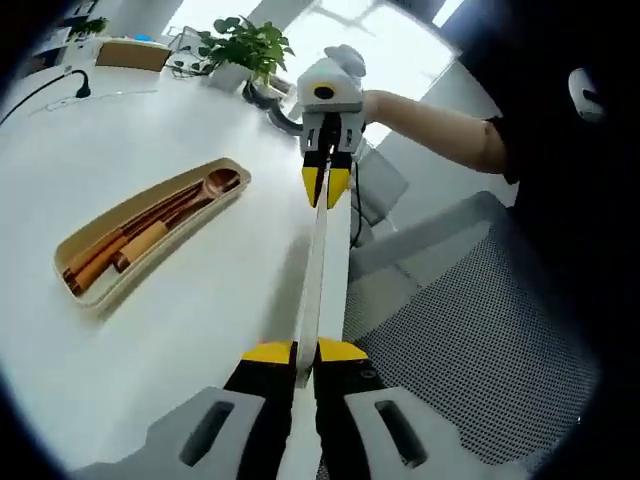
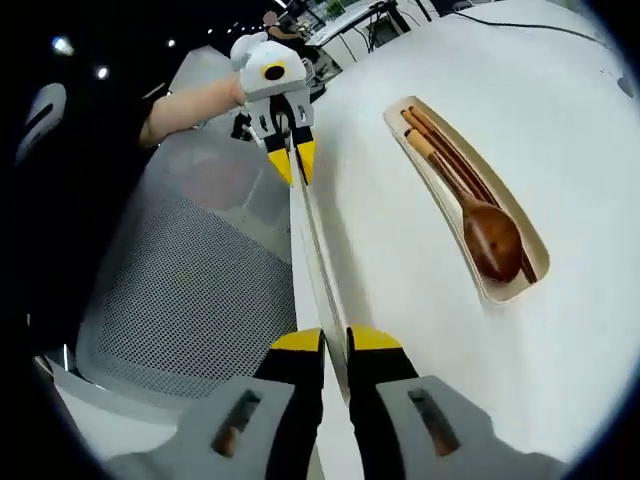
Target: Arrange the utensils inside the cutlery case until each visible utensil rests in its matching compartment.
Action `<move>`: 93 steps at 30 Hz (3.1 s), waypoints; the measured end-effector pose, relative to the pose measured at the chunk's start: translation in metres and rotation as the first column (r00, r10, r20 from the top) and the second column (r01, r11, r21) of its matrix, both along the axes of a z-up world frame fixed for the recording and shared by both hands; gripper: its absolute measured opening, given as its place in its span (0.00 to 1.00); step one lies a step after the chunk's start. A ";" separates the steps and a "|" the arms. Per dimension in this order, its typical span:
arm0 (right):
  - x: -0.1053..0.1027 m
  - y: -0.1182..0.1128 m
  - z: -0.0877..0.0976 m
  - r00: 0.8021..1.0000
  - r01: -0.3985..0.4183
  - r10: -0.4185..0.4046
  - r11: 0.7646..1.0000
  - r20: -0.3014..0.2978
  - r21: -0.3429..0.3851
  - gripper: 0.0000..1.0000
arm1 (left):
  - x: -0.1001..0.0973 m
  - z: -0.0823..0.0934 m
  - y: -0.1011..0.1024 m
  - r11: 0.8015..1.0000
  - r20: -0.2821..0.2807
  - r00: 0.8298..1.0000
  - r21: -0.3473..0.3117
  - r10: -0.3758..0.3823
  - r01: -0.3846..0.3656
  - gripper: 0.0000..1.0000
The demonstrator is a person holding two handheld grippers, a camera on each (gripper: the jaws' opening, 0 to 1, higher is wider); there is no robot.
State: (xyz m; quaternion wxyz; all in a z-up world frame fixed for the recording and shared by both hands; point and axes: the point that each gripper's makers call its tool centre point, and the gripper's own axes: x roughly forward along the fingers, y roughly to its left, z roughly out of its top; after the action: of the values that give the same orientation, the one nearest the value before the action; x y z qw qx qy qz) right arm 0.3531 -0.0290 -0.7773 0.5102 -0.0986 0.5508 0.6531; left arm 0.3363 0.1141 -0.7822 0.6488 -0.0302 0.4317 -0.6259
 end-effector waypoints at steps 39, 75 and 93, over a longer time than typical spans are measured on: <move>0.020 0.009 -0.021 0.908 0.023 -0.023 1.000 0.417 0.007 0.44 | -0.015 0.019 -0.012 0.994 -0.408 0.907 0.005 0.101 -0.108 0.04; 0.007 0.028 -0.046 0.647 -0.253 0.316 0.948 0.694 -0.195 0.39 | -0.015 0.012 -0.006 0.980 -0.571 0.799 0.059 0.188 -0.189 0.04; 0.037 0.032 -0.026 0.689 -0.120 0.195 0.980 0.698 -0.156 0.37 | 0.060 0.028 0.006 0.879 -0.308 0.850 -0.076 0.428 -0.471 0.10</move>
State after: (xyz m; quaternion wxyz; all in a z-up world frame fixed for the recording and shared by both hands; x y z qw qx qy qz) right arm 0.3904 0.0028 -0.8034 0.6192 -0.4140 0.3326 0.5784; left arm 0.3959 0.1202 -0.7539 0.7049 -0.2677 0.4526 -0.4760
